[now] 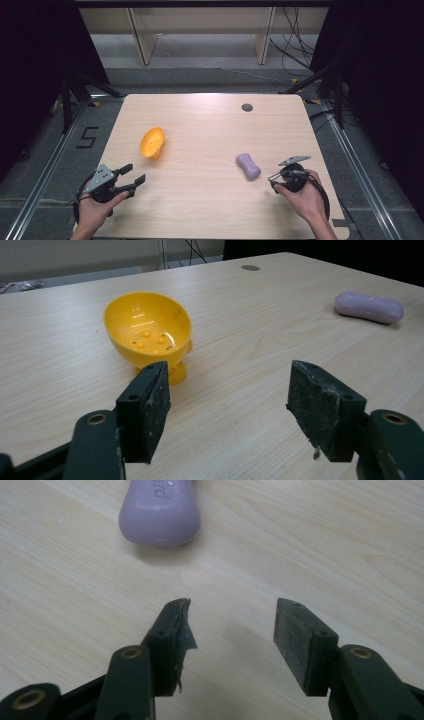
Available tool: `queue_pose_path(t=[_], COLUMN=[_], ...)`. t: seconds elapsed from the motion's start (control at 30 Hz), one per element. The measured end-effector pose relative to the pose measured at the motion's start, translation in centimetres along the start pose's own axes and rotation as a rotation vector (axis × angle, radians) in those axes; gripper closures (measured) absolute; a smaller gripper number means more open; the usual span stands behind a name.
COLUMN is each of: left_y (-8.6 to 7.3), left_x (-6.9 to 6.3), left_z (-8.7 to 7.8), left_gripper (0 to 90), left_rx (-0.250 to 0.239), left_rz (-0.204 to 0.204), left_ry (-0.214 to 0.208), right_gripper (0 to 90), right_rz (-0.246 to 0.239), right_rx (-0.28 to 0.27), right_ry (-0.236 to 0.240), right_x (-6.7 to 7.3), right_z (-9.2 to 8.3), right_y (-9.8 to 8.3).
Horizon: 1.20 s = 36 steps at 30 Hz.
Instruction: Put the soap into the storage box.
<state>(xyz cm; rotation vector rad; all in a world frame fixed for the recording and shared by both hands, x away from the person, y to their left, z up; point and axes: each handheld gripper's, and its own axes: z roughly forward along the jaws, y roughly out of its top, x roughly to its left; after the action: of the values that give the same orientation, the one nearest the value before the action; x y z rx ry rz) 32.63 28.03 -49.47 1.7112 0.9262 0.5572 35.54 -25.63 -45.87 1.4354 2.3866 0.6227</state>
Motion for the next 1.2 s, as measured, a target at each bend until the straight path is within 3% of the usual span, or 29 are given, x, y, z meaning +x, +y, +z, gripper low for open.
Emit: queue_pose_path(t=[0.07,0.13,0.2,0.23,0.27,0.3,0.4,0.47,0.63,0.7,0.87,0.93,1.2], left_y=[0.0,0.0,-0.2,-0.2,-0.1,-0.2,-0.2,-0.2,-0.2,-0.2,-0.2,-0.2,-0.2], left_x=[0.0,-0.1,-0.2,-0.2,-0.2,-0.2,-0.3,-0.4,-0.3,-0.2,-0.2,-0.2,-0.2], left_z=[0.0,0.0,0.1,0.1,0.1,0.1,0.2,0.1,0.2,0.1,0.1,0.1,0.1], left_gripper=[32.5,32.5,32.4,32.4,32.2,32.2,32.1,32.1,32.1,32.1,32.1,32.1,32.1], left_rx=[0.003,0.003,0.006,0.006,0.012,0.012,0.011,0.012,0.006,0.006,0.003,0.002,0.004], left_rz=[0.0,0.007,0.007,0.007,0.01,0.006,0.005,0.002,0.0,-0.004,-0.002,-0.002,0.002], left_ry=[0.0,-0.003,-0.011,-0.011,-0.01,-0.011,-0.013,-0.009,-0.011,-0.007,-0.011,-0.012,-0.018], right_gripper=[48.8,50.5,51.7,51.7,51.4,51.4,48.3,46.7,43.9,43.7,43.5,43.4,40.4], right_rz=[-0.007,0.012,0.023,0.023,0.027,0.027,0.053,0.017,0.012,0.021,0.019,0.022,-0.003], right_rx=[0.011,0.061,0.118,0.118,0.164,0.164,0.24,0.275,0.32,0.341,0.346,0.373,0.401], right_ry=[0.001,0.007,0.05,0.05,0.044,0.044,0.06,0.075,0.097,0.132,0.139,0.135,0.118], right_x=[0.0,0.1,0.3,0.3,0.3,0.3,0.6,0.4,0.6,1.0,1.4,1.8,2.3], right_z=[-0.1,-0.3,-0.7,-0.7,-0.8,-0.8,-0.9,-0.4,0.7,1.4,2.9,4.1,5.9], right_y=[0.3,0.9,2.0,2.0,2.8,2.8,4.4,6.1,8.4,9.9,11.6,12.4,13.2])
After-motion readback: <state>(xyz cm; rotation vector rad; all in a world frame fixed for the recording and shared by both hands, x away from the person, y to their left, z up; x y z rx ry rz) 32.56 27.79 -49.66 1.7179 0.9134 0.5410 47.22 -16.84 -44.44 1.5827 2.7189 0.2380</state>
